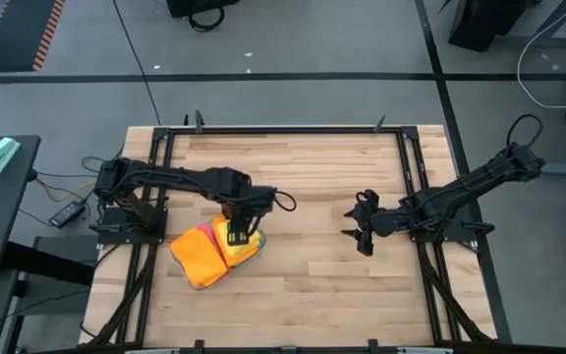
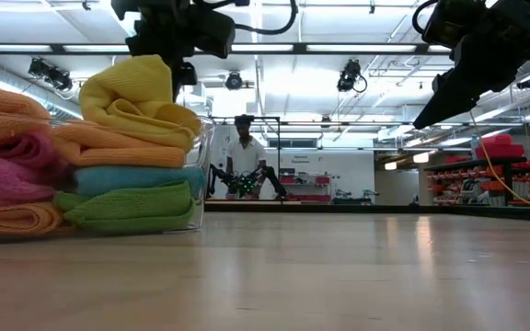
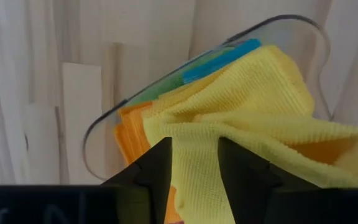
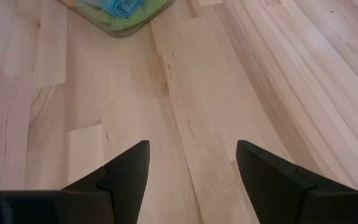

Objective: Fold microfiber towels
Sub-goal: Put the folded yellow microfiber cloth into the transparent bin

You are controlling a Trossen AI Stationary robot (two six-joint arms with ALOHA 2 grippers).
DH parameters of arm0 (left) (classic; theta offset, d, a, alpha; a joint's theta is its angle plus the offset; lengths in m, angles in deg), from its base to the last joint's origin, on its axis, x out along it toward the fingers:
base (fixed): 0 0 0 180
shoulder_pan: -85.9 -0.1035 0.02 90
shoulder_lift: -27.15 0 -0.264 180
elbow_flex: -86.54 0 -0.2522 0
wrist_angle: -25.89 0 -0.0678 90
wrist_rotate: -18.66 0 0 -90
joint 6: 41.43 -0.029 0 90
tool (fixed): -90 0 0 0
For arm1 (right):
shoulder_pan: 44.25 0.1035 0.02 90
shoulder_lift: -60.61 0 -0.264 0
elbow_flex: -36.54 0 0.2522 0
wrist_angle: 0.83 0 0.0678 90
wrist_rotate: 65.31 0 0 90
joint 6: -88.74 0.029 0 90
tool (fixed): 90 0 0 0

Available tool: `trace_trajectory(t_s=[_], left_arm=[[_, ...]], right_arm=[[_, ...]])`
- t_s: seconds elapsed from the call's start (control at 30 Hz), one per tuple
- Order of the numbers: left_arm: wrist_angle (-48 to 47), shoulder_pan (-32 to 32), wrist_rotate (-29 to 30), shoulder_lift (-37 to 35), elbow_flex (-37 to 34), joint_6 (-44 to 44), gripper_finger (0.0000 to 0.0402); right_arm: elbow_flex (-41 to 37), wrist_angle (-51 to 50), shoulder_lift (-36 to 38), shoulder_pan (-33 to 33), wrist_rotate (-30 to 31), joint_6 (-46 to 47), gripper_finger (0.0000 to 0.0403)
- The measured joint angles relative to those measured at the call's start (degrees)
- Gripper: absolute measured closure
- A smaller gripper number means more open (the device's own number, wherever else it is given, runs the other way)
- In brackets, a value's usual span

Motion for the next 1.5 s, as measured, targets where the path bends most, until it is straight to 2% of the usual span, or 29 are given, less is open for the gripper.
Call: trace_trajectory(t_s=[0.4, 0.73, 0.9, 1.27, 1.5], left_arm=[[-1.69, -0.69, 0.08, 0.00, 0.13, -1.58, 0.0289], [-12.12, -2.64, -0.20, -0.07, 9.78, -1.13, 0.0293], [-17.24, -2.21, -9.07, -0.04, 11.20, 4.16, 0.0300], [-3.69, 2.47, -12.08, 0.00, 4.11, 5.95, 0.0333], [9.84, 5.06, -11.77, 0.05, -8.55, 6.70, 0.0361]], right_arm=[[0.00, 0.01, 0.00, 0.00, 0.00, 0.00, 0.0154], [0.00, 0.20, 0.00, 0.00, 0.00, 0.00, 0.0154], [0.00, 0.18, 0.00, 0.00, 0.00, 0.00, 0.0154], [0.00, 0.16, 0.00, 0.00, 0.00, -0.34, 0.0154], [0.00, 0.16, 0.00, 0.00, 0.00, -0.09, 0.0154]])
